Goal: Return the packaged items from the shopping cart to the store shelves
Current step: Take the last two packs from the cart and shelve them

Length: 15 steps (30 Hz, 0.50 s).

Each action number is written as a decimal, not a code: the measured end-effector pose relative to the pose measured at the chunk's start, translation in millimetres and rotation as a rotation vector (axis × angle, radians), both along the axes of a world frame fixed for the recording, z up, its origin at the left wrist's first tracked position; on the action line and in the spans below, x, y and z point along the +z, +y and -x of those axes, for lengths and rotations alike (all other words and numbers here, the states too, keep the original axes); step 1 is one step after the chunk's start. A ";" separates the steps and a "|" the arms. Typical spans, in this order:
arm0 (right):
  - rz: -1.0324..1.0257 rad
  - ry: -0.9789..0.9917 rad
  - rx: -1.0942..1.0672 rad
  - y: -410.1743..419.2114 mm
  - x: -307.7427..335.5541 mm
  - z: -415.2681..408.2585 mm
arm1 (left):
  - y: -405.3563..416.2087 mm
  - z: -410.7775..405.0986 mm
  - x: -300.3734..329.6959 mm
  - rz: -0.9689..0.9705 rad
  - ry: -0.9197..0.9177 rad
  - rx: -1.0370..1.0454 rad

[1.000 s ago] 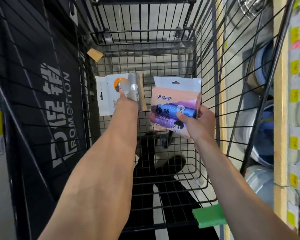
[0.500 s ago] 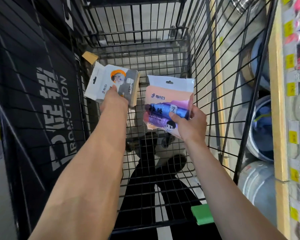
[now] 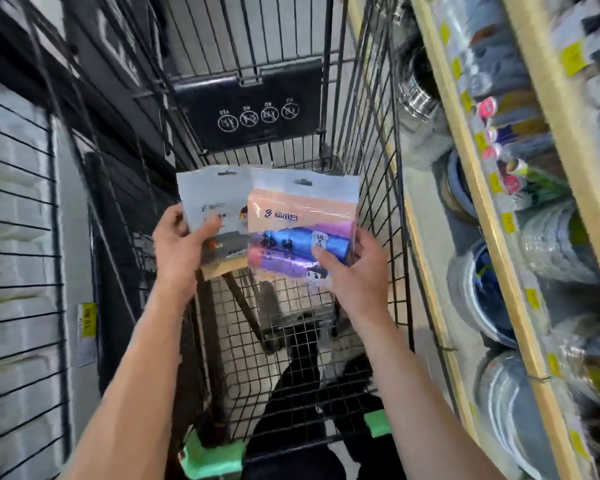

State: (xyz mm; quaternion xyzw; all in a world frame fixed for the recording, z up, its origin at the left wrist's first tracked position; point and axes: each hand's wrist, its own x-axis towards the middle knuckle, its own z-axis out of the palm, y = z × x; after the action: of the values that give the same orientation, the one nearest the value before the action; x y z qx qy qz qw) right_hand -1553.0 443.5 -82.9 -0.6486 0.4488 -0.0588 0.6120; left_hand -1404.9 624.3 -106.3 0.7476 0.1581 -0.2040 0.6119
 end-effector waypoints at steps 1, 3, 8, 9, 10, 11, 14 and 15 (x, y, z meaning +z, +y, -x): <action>-0.026 -0.018 -0.021 -3.2 13.3 -1.0 | -6.0 -3.6 17.6 0.044 0.008 -0.061; -0.067 -0.049 -0.074 -10.7 34.8 -2.7 | -20.5 -11.1 47.4 0.133 0.002 -0.156; -0.078 -0.174 -0.152 -41.3 97.9 2.9 | -82.1 -26.2 119.1 0.286 -0.021 -0.415; -0.077 -0.196 -0.172 -47.6 107.6 4.3 | -96.3 -28.9 130.1 0.293 -0.023 -0.474; -0.067 -0.216 -0.209 -58.2 119.7 9.0 | -115.9 -28.6 145.1 0.309 -0.020 -0.535; -0.046 -0.225 -0.238 -67.2 129.1 12.7 | -132.2 -28.2 156.1 0.320 -0.021 -0.581; -0.008 -0.273 -0.305 -95.8 156.0 28.0 | -182.1 -21.3 191.2 0.356 -0.046 -0.675; -0.003 -0.287 -0.315 -105.9 163.5 35.0 | -199.3 -17.1 200.6 0.356 -0.055 -0.706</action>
State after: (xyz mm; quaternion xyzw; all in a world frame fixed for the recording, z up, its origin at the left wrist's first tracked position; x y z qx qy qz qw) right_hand -1588.0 337.6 80.6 -0.5545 0.4532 -0.2449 0.6536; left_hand -1387.8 425.0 94.3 0.6435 -0.1628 -0.4061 0.6281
